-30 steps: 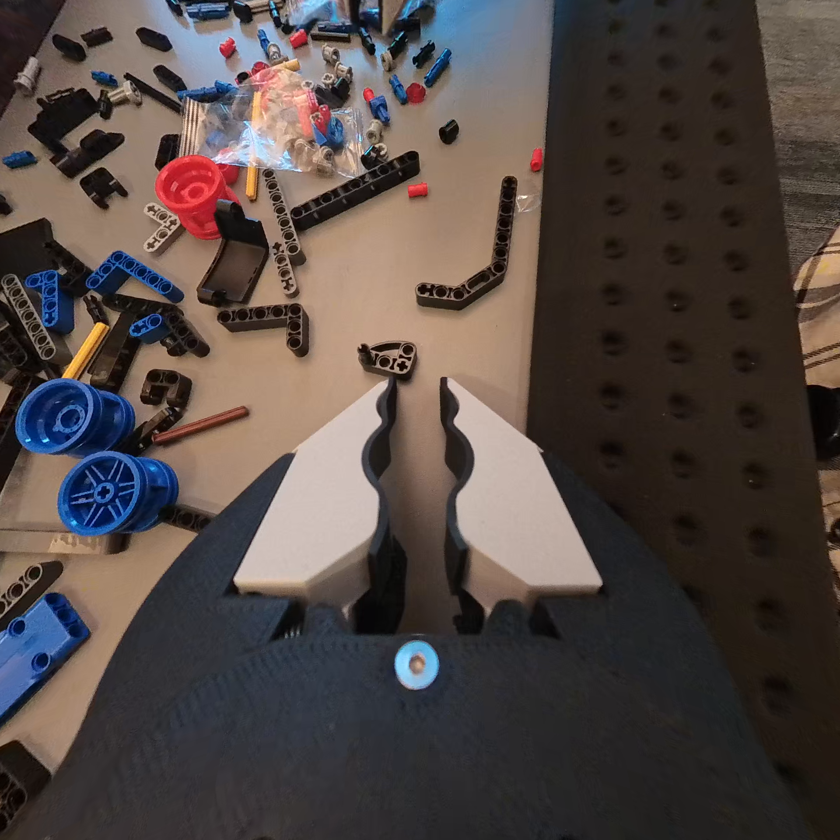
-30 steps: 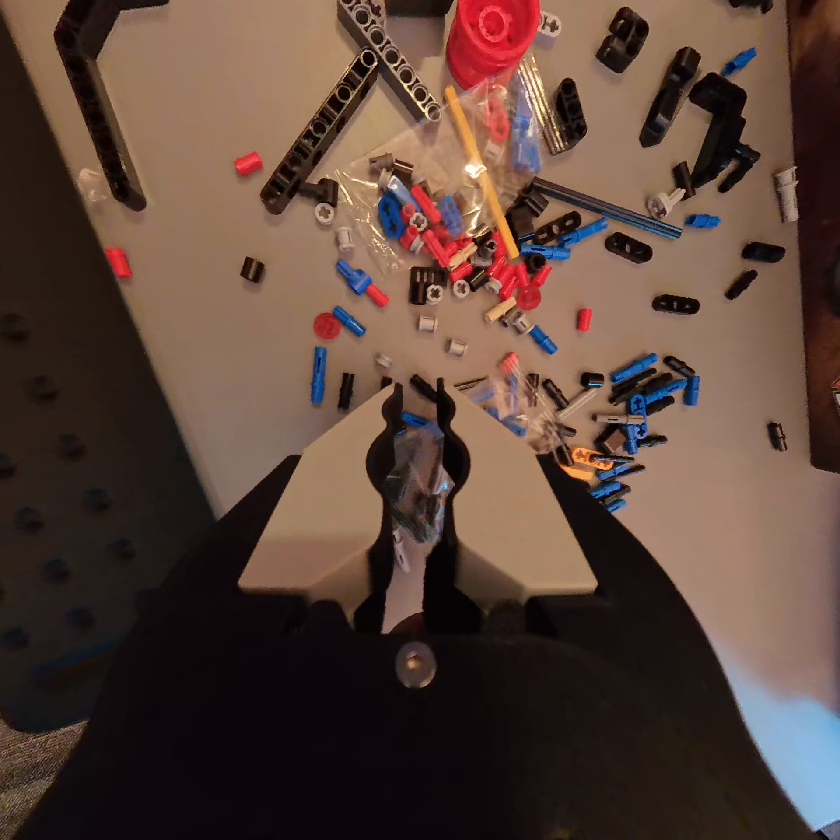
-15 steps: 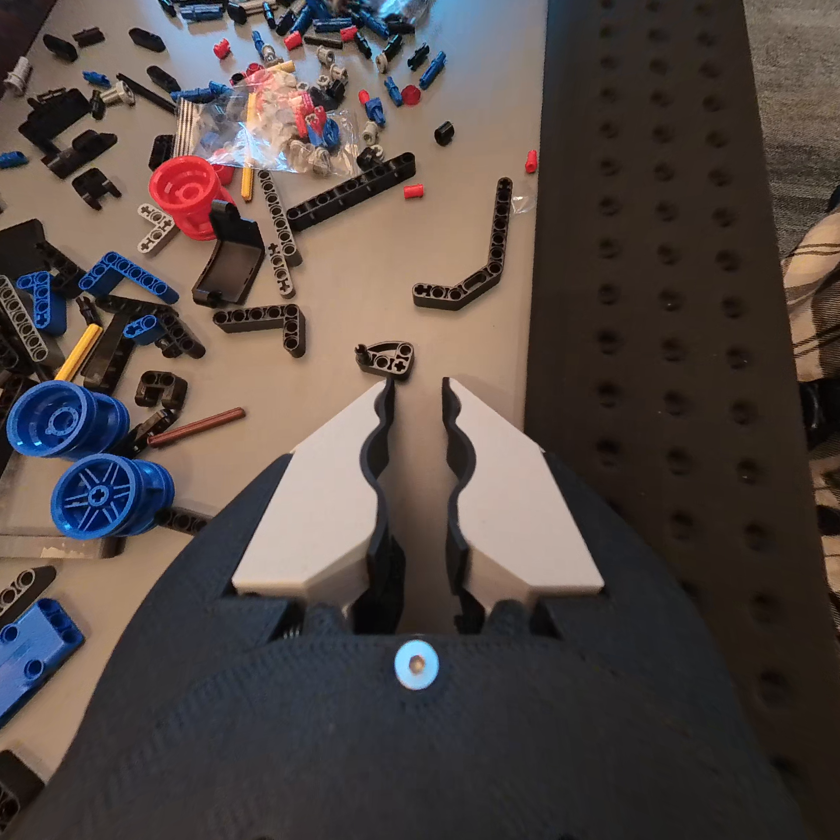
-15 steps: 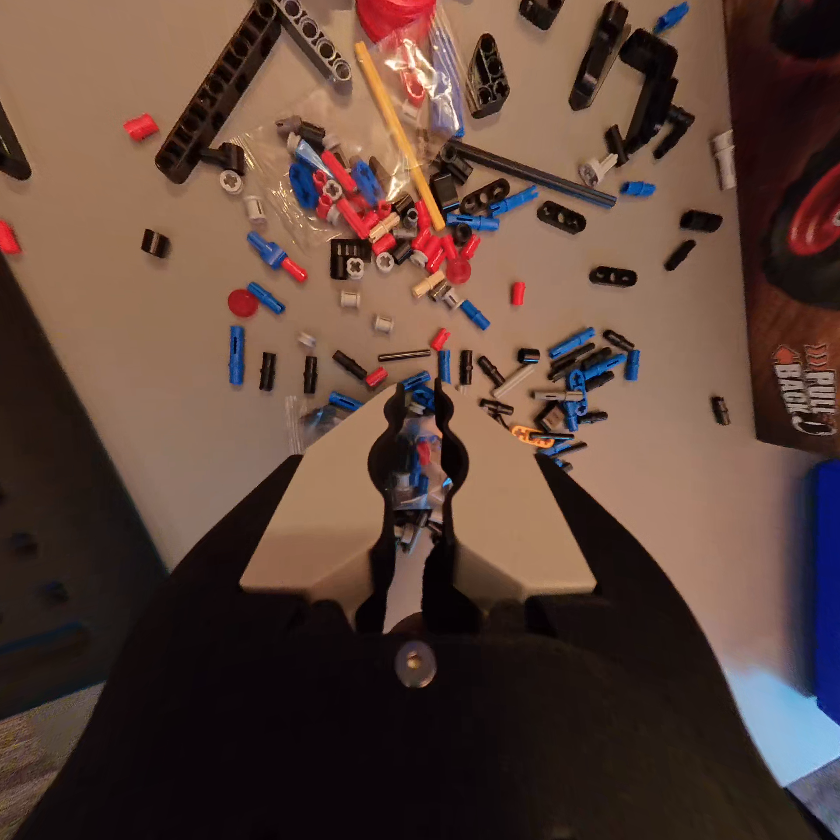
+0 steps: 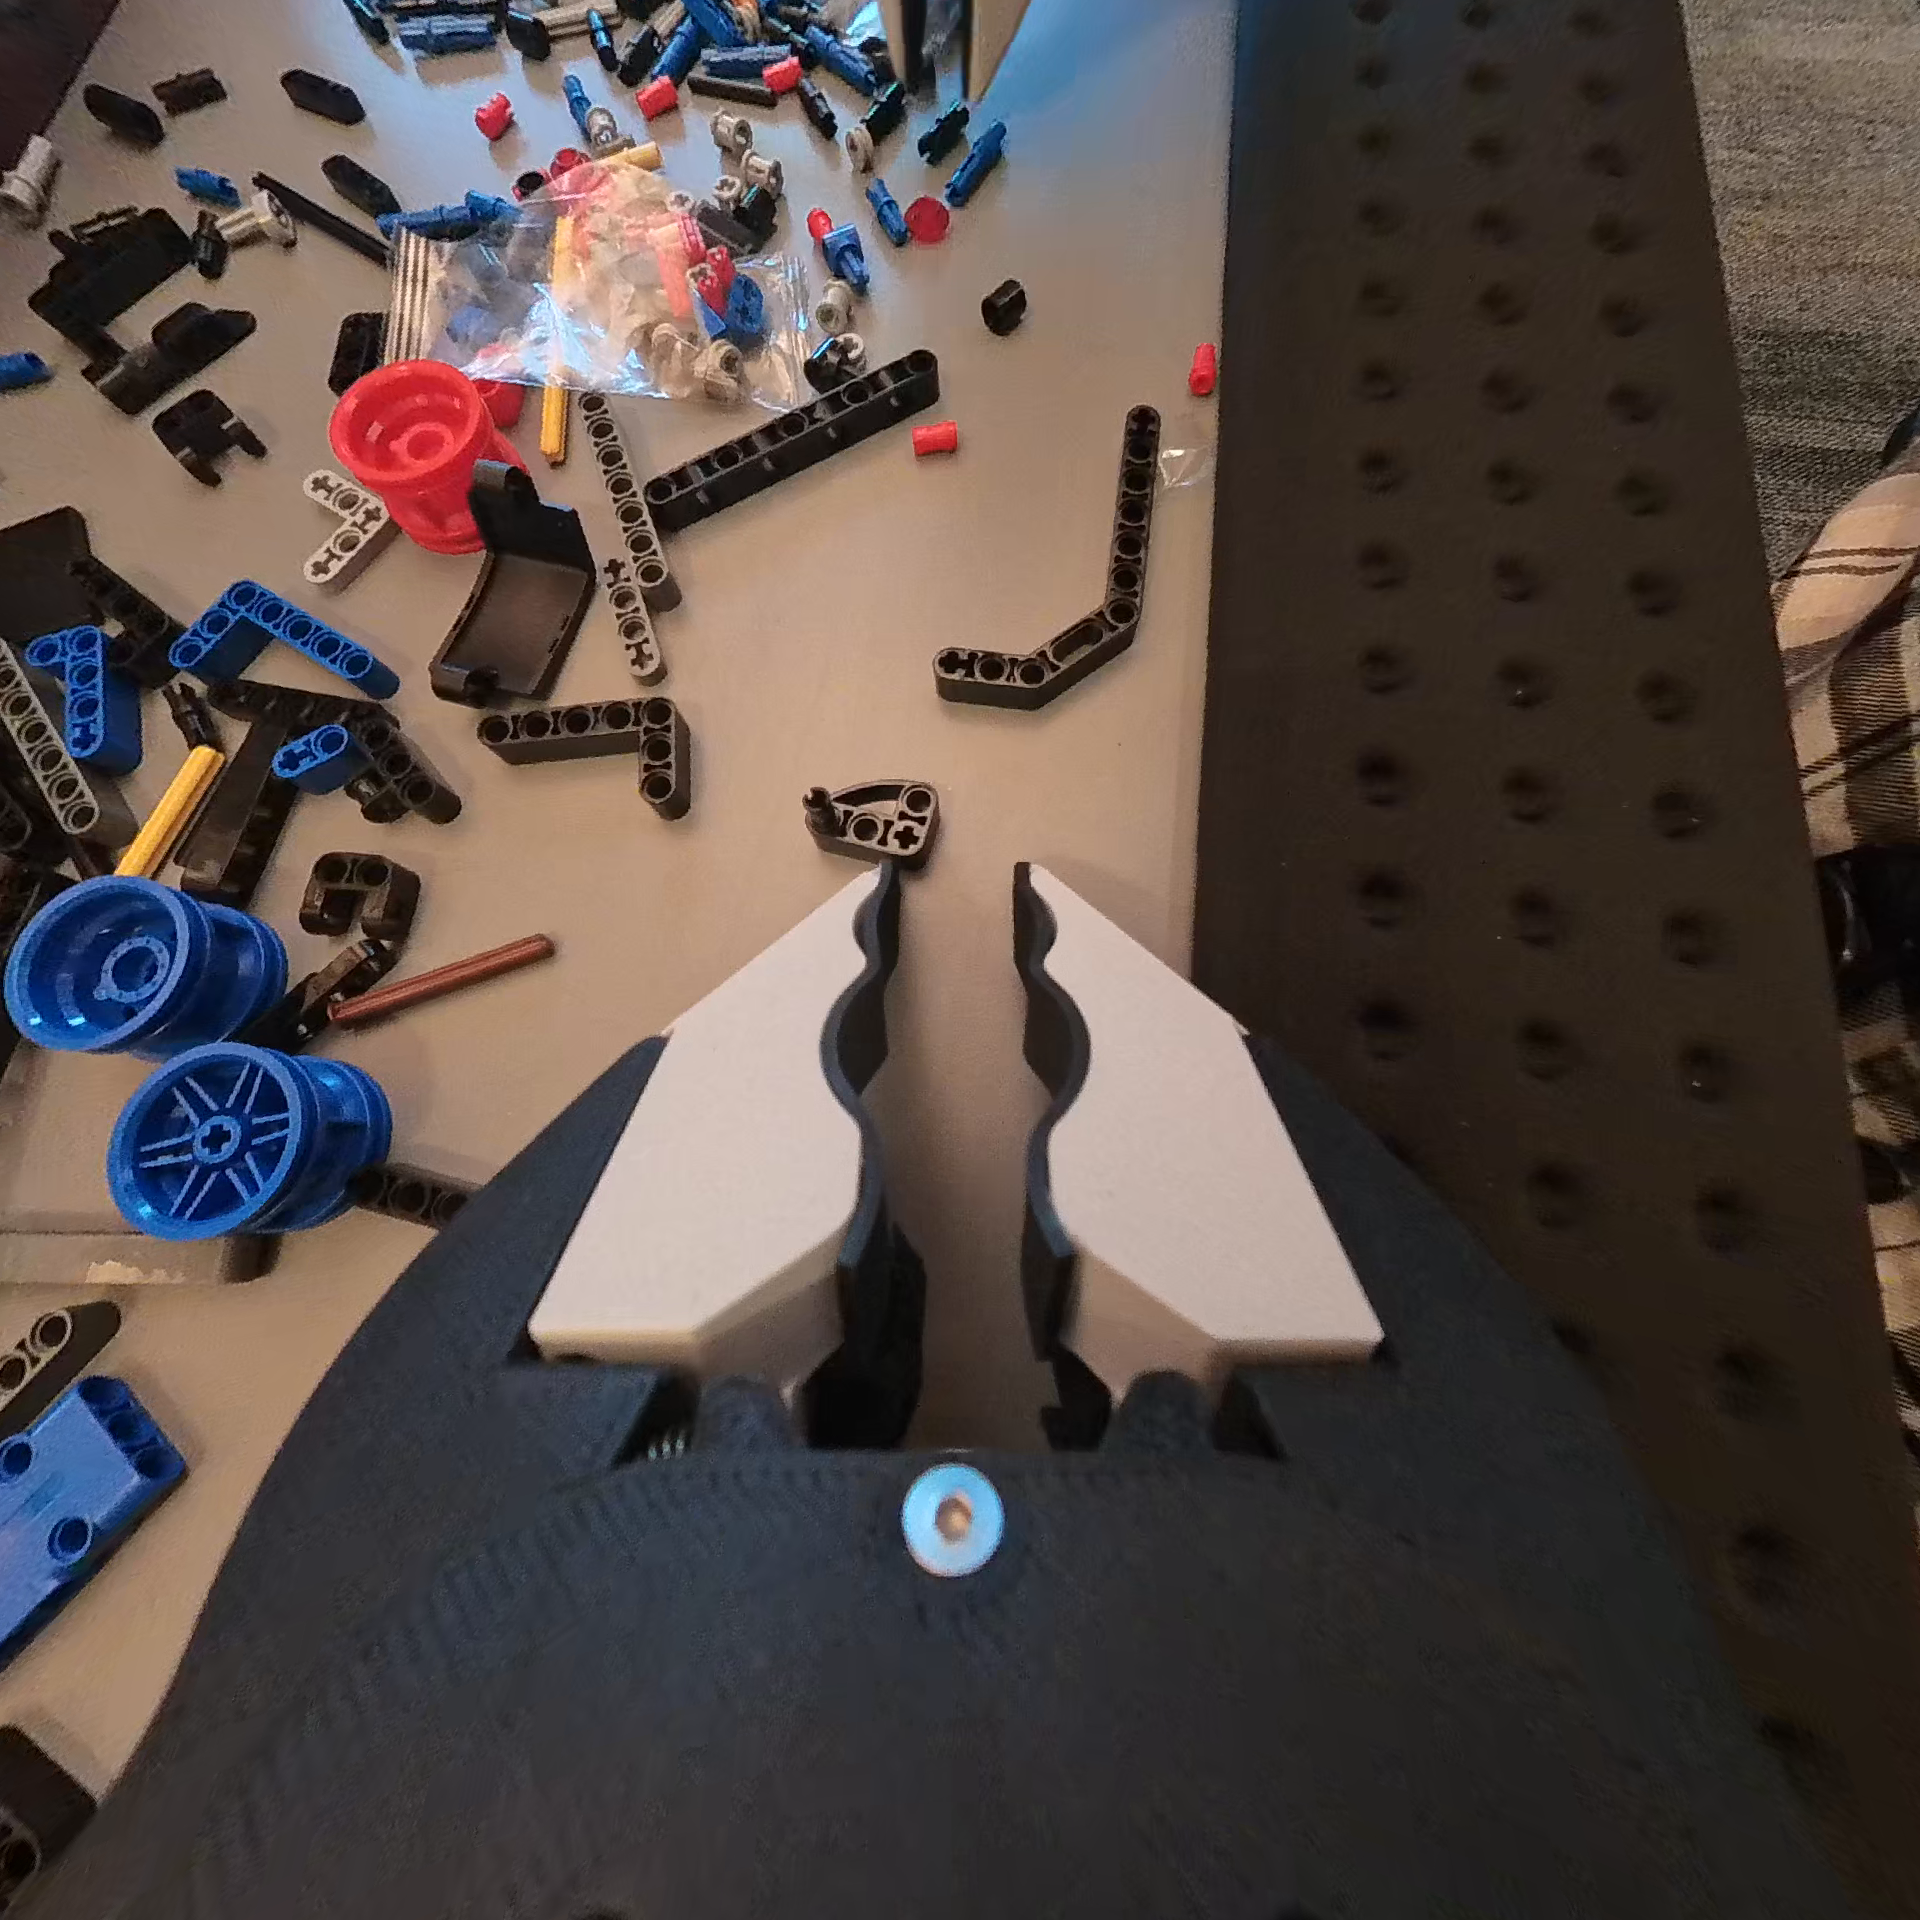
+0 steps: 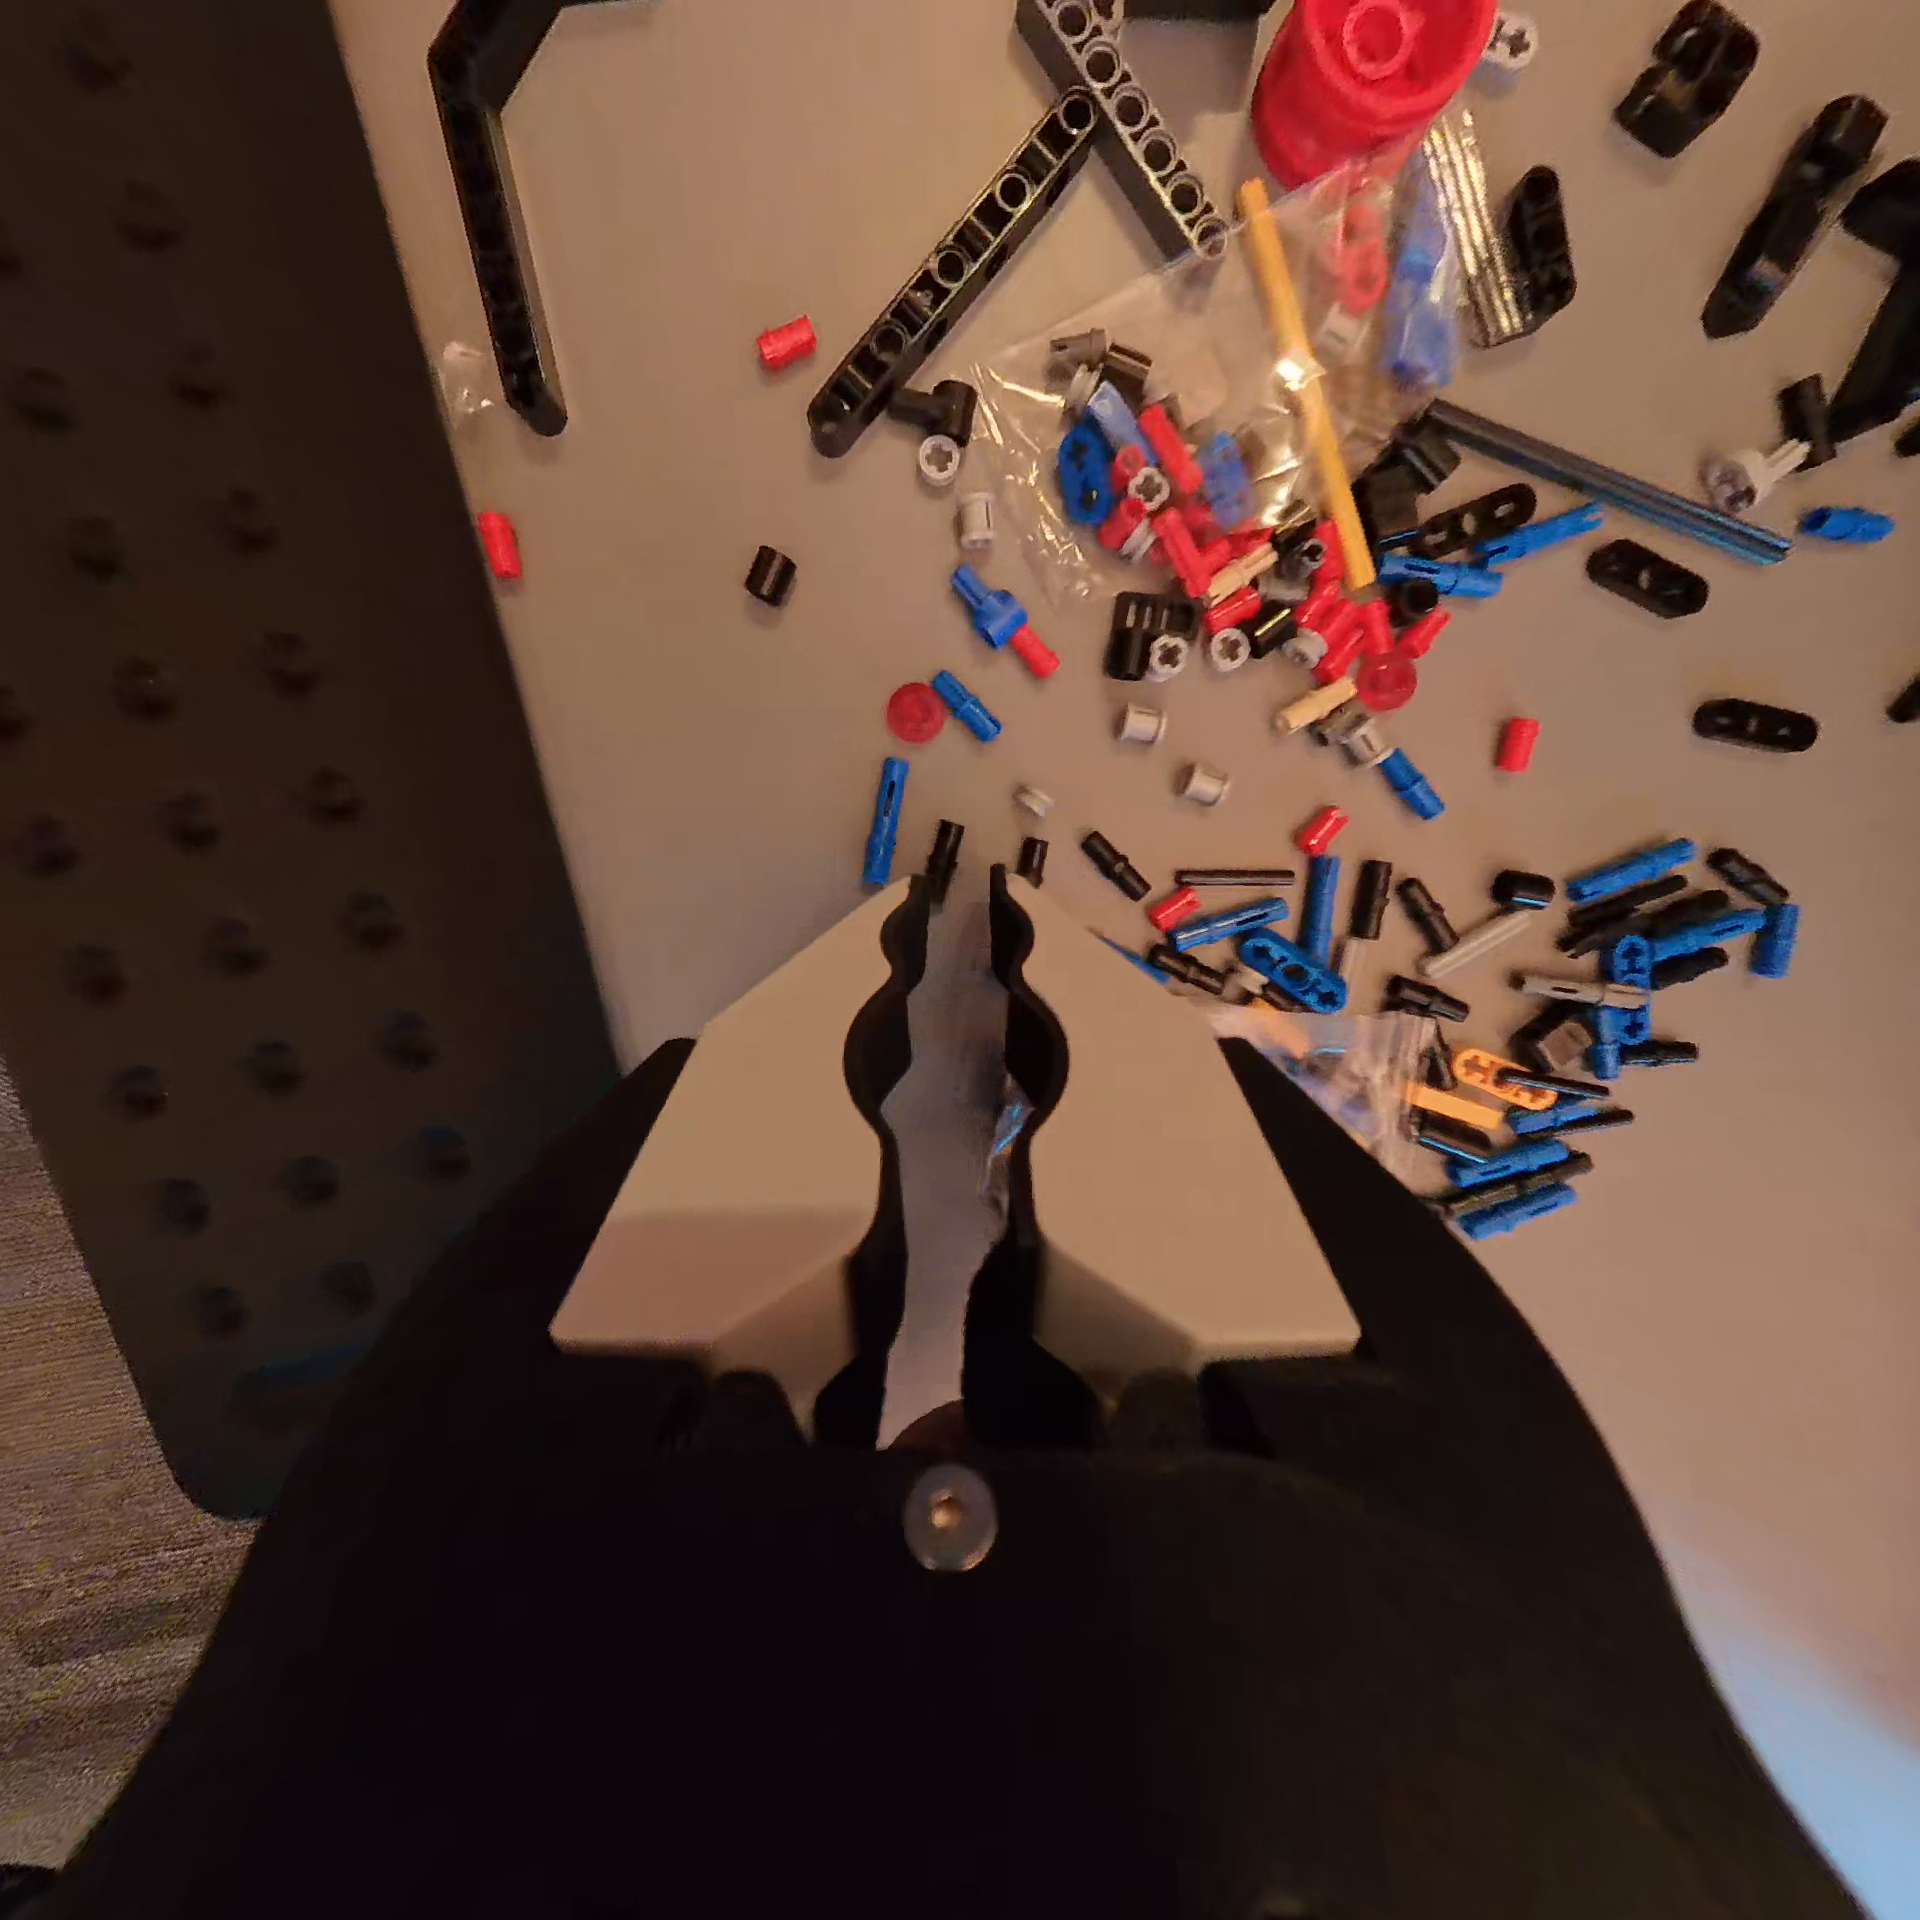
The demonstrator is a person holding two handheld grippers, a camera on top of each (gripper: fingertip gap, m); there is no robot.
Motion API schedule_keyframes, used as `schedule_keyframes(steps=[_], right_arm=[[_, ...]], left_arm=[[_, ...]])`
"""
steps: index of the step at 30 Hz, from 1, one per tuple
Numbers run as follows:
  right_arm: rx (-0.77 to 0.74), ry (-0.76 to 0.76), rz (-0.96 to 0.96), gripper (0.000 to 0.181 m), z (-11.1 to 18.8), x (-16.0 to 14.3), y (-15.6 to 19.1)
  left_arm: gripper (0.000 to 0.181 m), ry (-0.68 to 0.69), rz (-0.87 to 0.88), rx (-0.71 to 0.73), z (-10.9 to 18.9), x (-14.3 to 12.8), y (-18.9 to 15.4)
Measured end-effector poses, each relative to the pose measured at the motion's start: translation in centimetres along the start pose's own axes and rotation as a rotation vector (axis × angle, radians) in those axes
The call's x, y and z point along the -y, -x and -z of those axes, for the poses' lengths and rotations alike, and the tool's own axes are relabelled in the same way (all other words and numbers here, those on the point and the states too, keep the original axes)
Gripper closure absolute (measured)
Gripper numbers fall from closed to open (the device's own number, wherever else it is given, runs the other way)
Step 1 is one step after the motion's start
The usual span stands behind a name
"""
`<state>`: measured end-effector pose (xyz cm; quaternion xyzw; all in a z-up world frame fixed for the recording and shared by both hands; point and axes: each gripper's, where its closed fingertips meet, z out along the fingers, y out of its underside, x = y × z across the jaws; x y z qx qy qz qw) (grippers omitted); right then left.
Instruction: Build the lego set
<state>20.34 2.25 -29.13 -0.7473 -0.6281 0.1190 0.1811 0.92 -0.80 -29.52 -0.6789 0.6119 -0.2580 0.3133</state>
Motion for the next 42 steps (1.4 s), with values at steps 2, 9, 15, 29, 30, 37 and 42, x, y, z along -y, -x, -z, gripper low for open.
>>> schedule_keyframes(steps=[2, 9, 15, 29, 30, 37, 42], right_arm=[[-0.005, -0.002, -0.009, 0.172, -0.3, -0.1, 0.1], [0.010, -0.049, -0.024, 0.179, -0.8, 0.5, 0.4], [-0.072, -0.171, -0.001, 0.180, 1.0, 3.6, -1.1], [0.021, -0.517, 0.118, 0.180, 2.3, 19.2, 1.5], [0.040, -0.520, 0.119, 0.180, 2.0, 19.7, 1.7], [0.198, -0.584, 0.041, 0.180, 1.1, 21.2, 2.2], [0.249, -0.629, -0.009, 0.180, 1.3, 21.4, 2.1]], left_arm=[[0.161, 0.000, 0.000, 0.000, 0.0, 0.0, 0.0], [0.153, -0.025, 0.014, 0.006, 0.5, 0.2, 0.2], [0.149, -0.197, 0.026, 0.121, 3.6, 2.6, 2.4], [0.154, -0.320, -0.417, 0.620, 6.7, 9.5, 4.6], [0.155, -0.310, -0.443, 0.639, 6.7, 9.5, 4.5], [0.173, -0.225, -0.544, 0.682, 6.1, 8.8, 4.4], [0.175, -0.223, -0.556, 0.705, 6.3, 8.9, 4.5]])
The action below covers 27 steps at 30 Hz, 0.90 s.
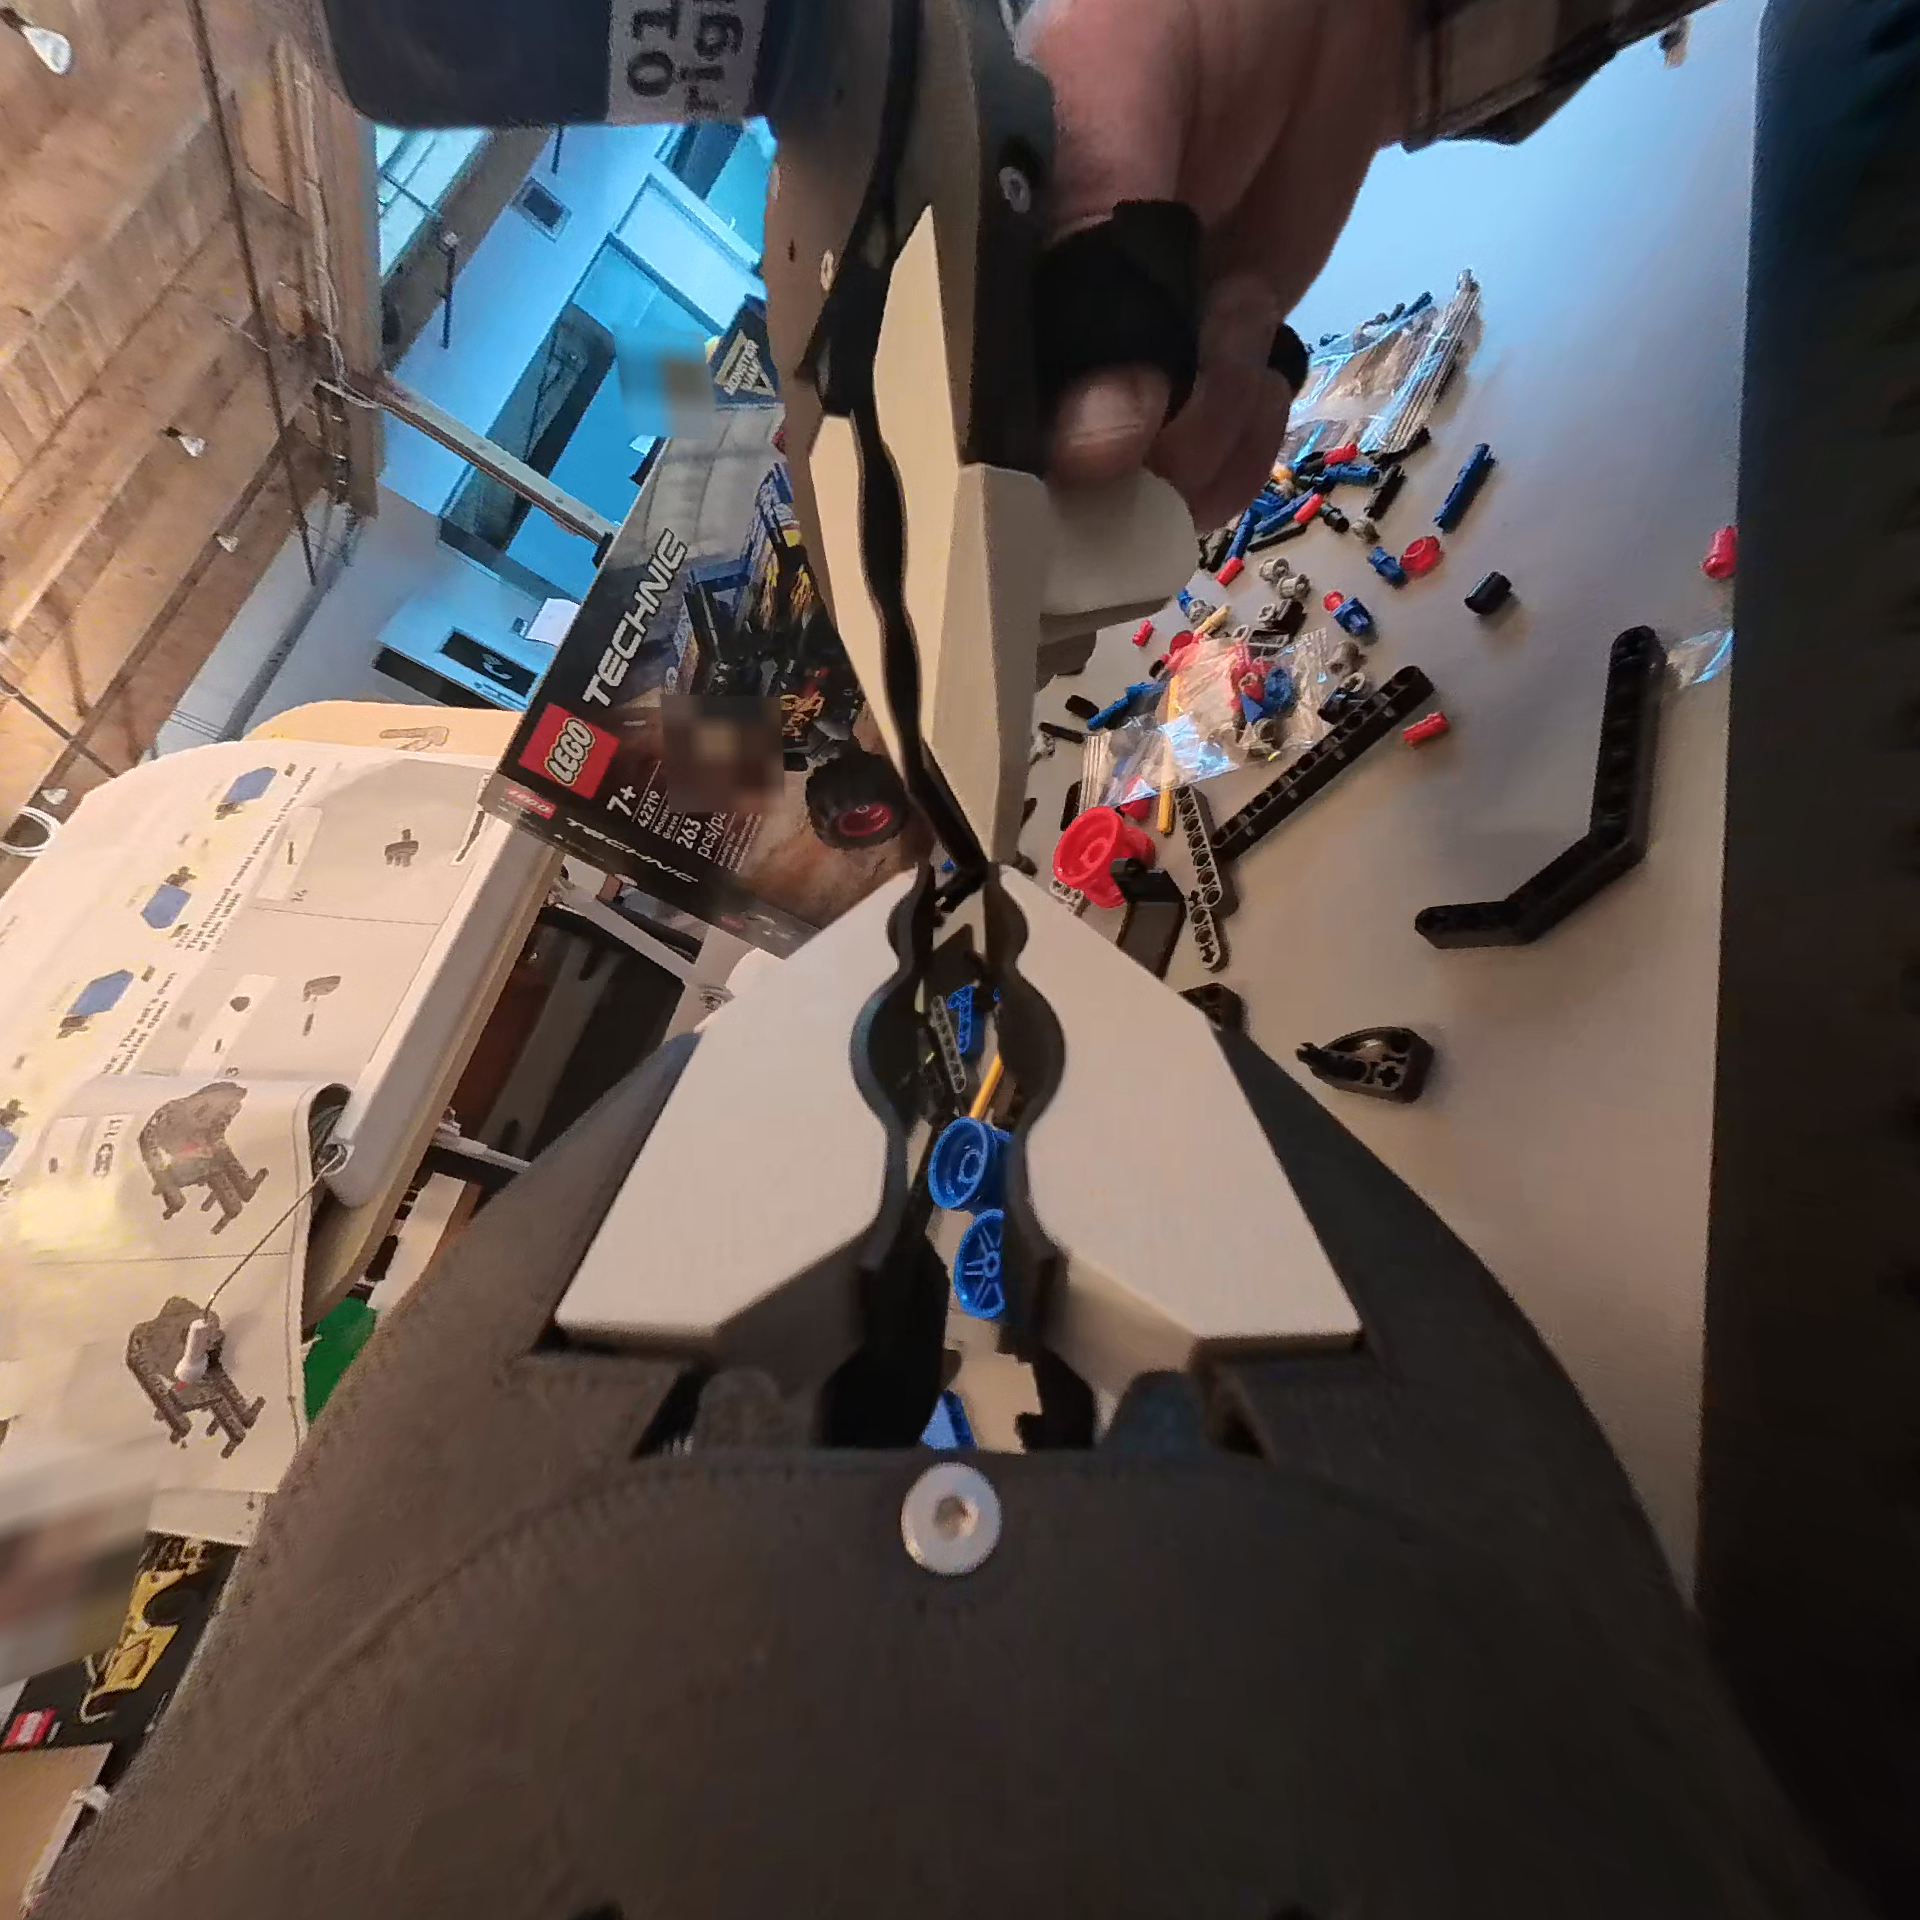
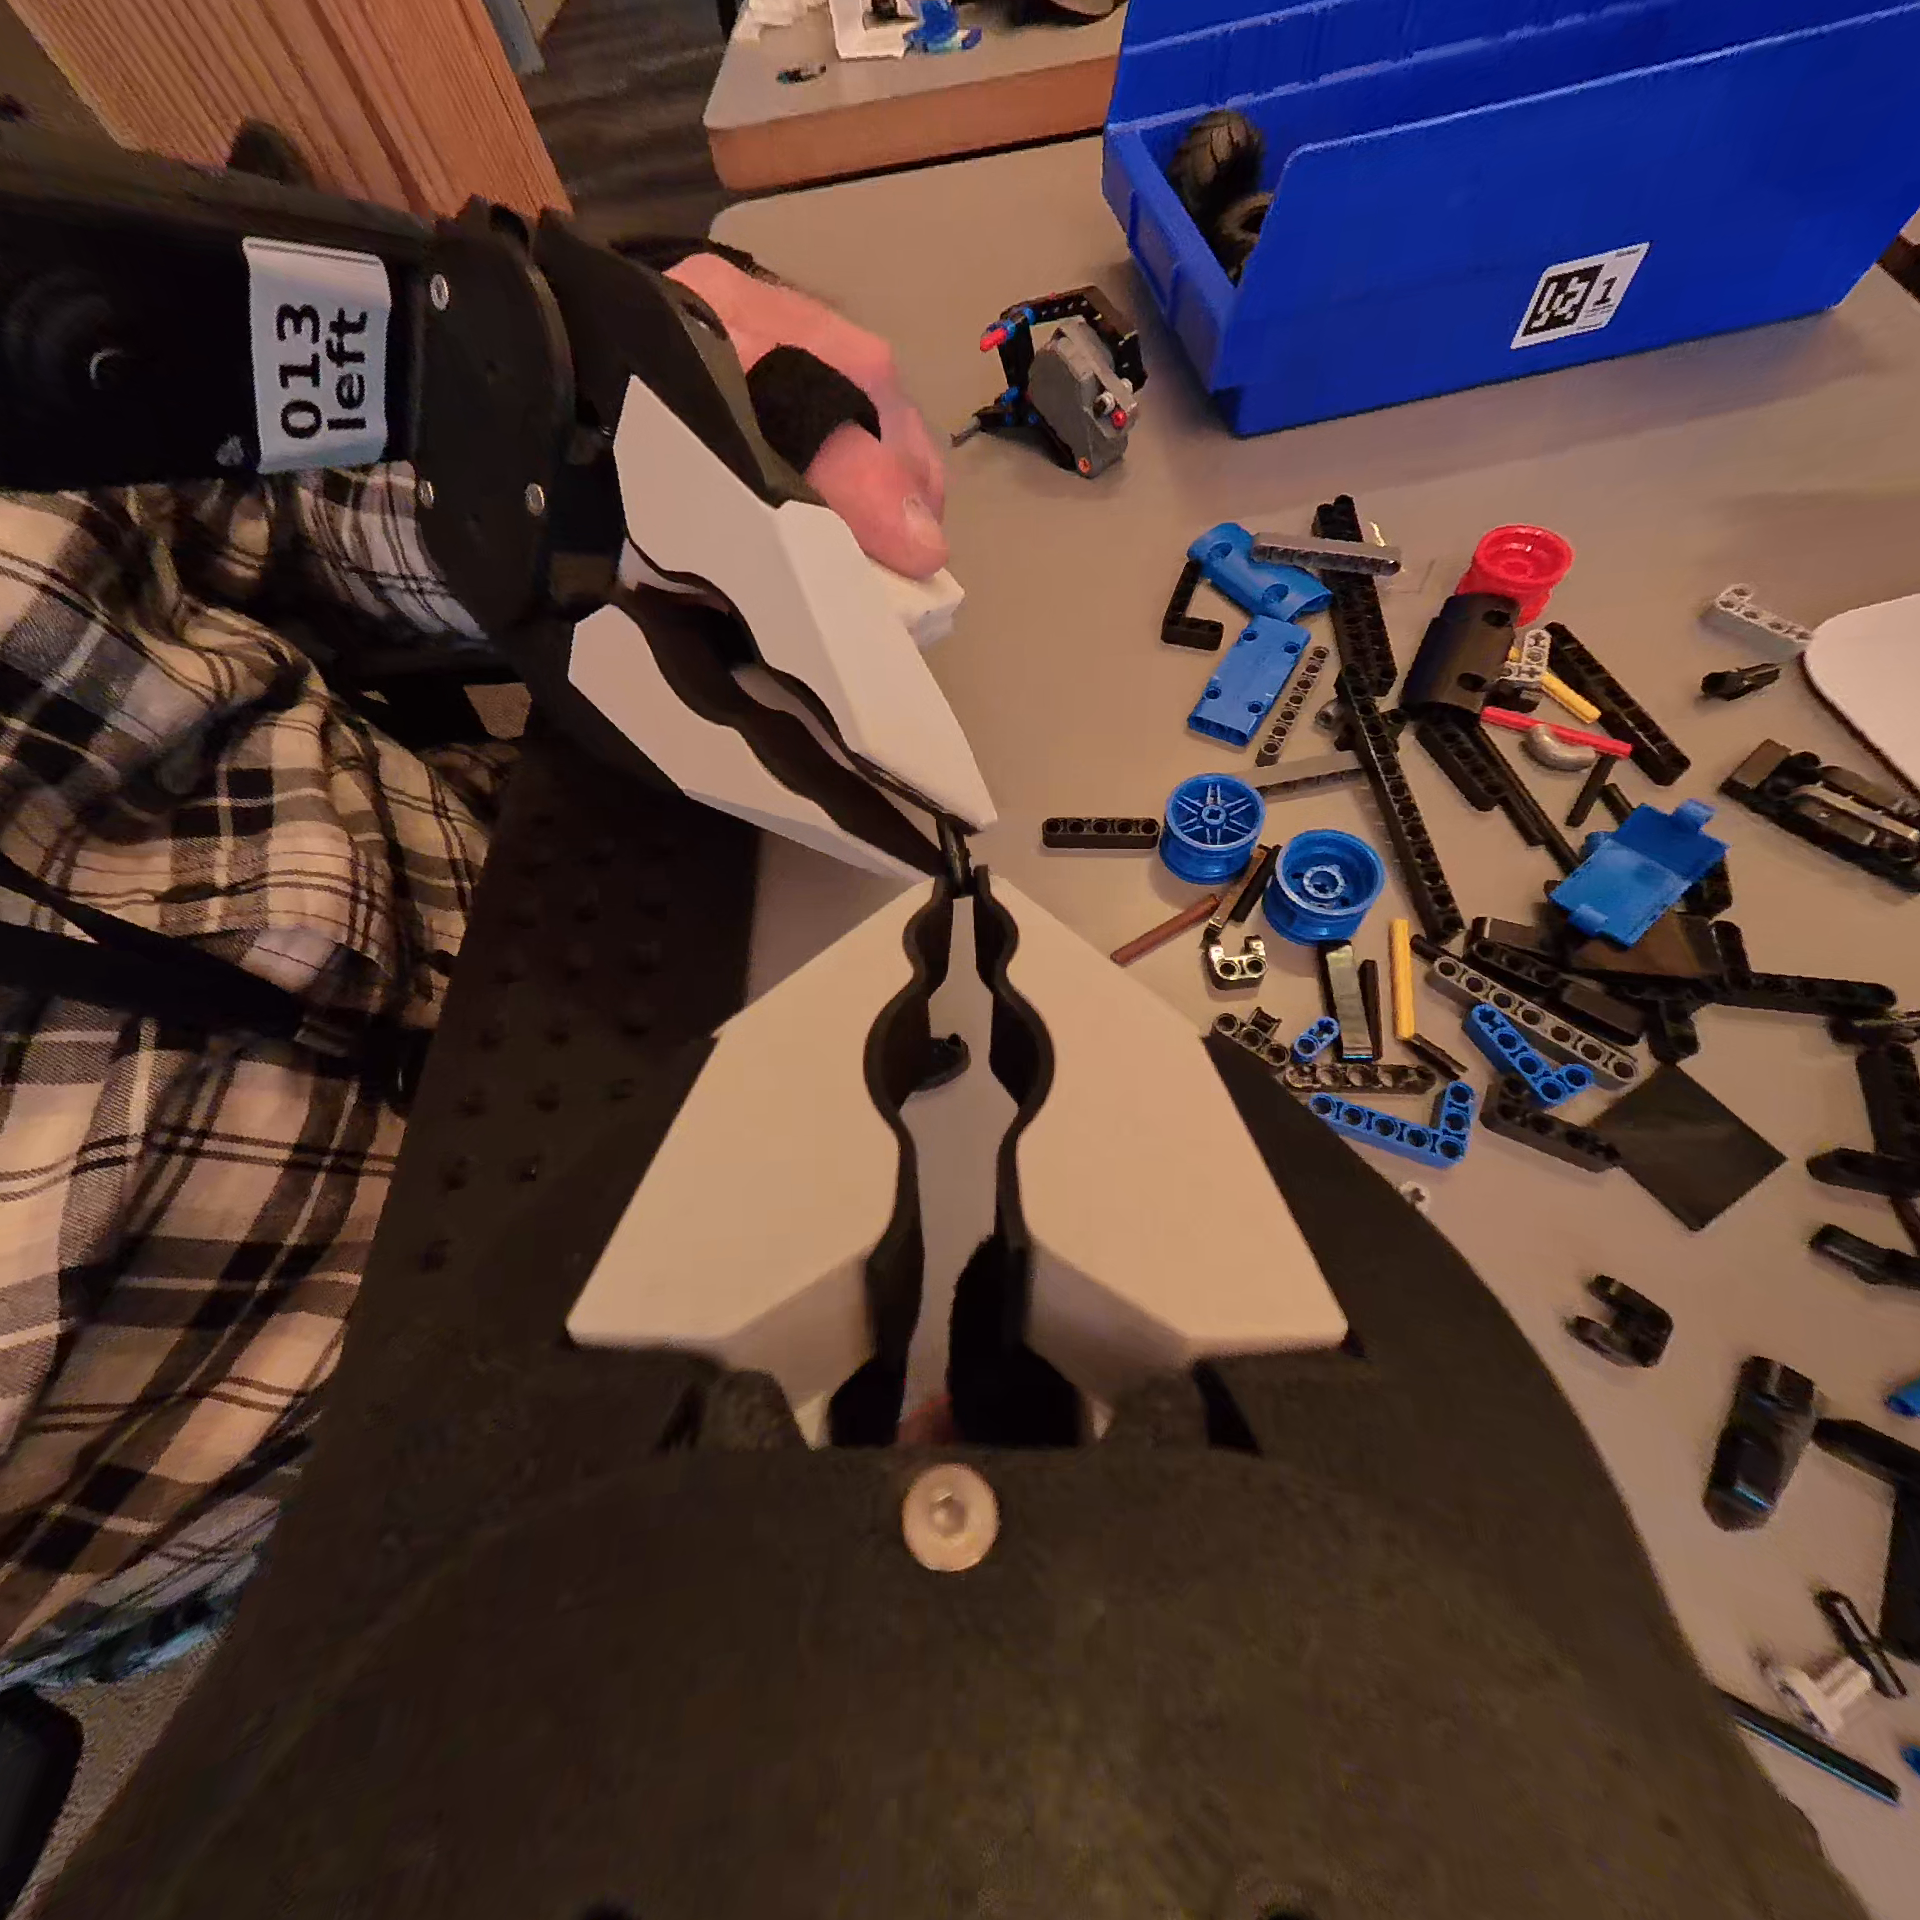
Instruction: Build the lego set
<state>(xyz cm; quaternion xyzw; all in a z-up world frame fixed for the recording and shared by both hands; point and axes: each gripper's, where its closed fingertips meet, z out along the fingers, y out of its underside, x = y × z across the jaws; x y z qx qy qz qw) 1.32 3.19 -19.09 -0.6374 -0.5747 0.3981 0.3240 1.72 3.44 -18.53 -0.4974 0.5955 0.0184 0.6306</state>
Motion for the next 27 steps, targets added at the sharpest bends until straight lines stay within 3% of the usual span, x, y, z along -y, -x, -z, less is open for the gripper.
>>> schedule_keyframes(steps=[14, 27], right_arm=[[0.086, -0.331, -0.133, 0.179, 1.1, 4.3, 0.2], [0.076, -0.396, -0.124, 0.180, 1.4, 5.2, 0.3]], left_arm=[[0.177, -0.142, 0.199, 0.117, 1.4, 1.7, 3.5], [0.179, -0.190, 0.230, 0.128, 1.8, 2.1, 4.0]])
